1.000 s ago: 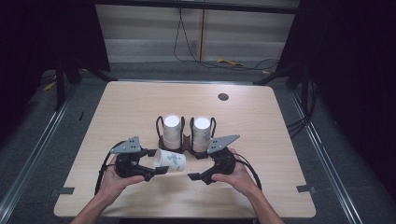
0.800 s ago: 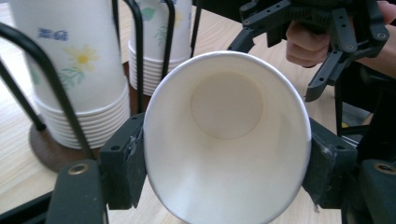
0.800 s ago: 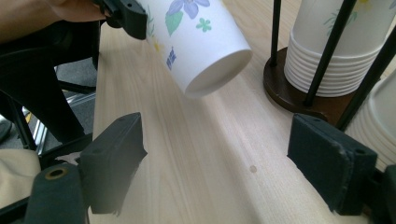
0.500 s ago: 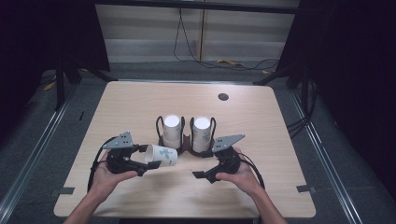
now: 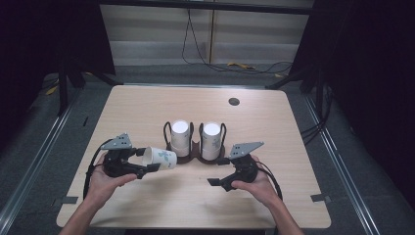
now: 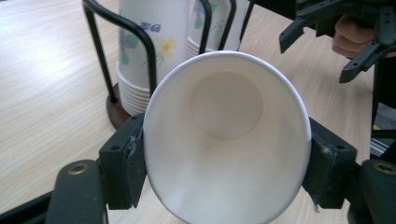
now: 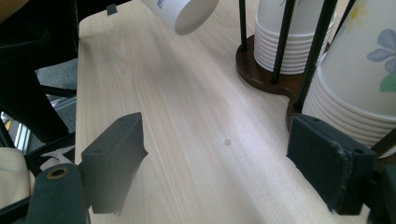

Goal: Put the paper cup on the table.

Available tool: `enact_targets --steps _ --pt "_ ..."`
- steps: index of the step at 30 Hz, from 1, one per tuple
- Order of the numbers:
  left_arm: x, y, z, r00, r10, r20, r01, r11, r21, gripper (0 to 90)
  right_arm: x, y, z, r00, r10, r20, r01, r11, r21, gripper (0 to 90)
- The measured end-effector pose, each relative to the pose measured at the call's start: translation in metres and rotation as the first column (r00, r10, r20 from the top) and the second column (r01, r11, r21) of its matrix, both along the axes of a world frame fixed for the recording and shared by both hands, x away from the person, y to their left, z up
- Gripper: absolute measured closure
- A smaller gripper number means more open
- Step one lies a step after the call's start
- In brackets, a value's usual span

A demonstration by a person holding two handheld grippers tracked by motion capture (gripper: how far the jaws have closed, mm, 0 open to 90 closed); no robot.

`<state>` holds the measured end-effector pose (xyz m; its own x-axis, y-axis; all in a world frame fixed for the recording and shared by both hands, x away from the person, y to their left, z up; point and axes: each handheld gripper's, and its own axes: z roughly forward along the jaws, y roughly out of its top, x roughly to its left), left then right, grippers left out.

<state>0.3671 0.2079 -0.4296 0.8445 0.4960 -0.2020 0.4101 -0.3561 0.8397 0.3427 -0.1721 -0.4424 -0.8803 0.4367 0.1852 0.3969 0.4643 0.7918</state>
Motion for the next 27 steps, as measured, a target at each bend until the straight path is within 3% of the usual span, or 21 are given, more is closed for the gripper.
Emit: enact_targets --steps 5,12,14,22,27 --pt "0.003 0.005 0.003 0.9984 0.044 -0.036 -0.044 0.9990 0.008 27.4 -0.001 -0.004 -0.003 0.9999 -0.009 -0.008 0.009 1.000 0.006 19.3" --pt "0.008 0.014 0.010 0.9961 0.088 -0.010 -0.087 0.9954 0.039 27.2 0.000 -0.006 -0.005 0.9998 -0.013 -0.016 0.013 1.000 0.008 19.3" --pt "0.010 0.017 0.011 0.9911 0.133 -0.005 -0.132 0.9892 0.063 27.1 0.001 -0.007 -0.005 0.9998 -0.014 -0.016 0.014 1.000 0.009 19.3" --pt "0.017 0.030 0.014 0.9826 0.185 -0.015 -0.183 0.9782 0.099 27.1 -0.001 -0.010 -0.004 0.9998 -0.017 -0.012 0.017 1.000 -0.001 19.3" --pt "0.020 0.038 0.019 0.9740 0.225 -0.022 -0.221 0.9676 0.122 27.6 -0.004 -0.013 -0.004 0.9997 -0.019 -0.012 0.019 1.000 -0.015 19.4"
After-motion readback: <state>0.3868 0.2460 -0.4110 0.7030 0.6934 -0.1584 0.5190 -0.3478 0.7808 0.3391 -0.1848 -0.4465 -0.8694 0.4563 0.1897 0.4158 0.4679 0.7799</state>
